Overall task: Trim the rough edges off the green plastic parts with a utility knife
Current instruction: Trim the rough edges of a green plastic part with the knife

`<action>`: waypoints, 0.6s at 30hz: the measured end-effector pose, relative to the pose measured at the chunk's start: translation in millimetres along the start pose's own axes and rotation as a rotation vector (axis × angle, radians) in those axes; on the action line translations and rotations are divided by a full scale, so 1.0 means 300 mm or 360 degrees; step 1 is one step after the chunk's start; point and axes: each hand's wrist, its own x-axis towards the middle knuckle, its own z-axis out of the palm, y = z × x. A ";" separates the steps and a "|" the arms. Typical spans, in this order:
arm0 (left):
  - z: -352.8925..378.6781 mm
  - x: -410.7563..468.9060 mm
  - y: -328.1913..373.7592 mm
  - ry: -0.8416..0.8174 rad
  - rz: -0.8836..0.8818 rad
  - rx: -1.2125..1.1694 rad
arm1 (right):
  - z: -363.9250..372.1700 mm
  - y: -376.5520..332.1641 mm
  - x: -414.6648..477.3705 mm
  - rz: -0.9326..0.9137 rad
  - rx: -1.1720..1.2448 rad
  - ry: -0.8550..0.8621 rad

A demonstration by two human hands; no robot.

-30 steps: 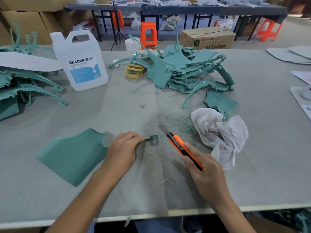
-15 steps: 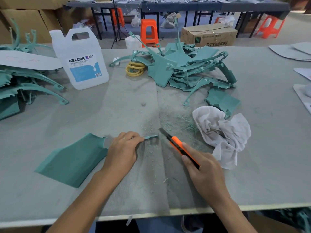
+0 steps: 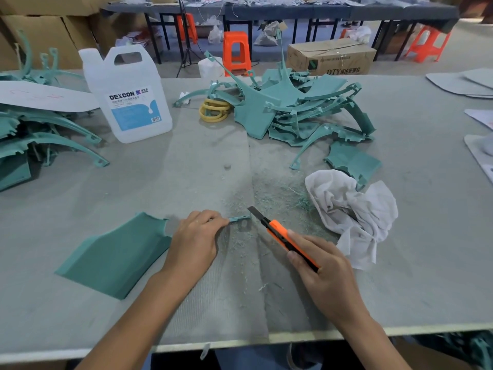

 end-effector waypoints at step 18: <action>-0.001 0.003 0.003 0.0011 0.0000 -0.0018 | 0.005 0.024 0.011 0.0056 0.0006 0.0075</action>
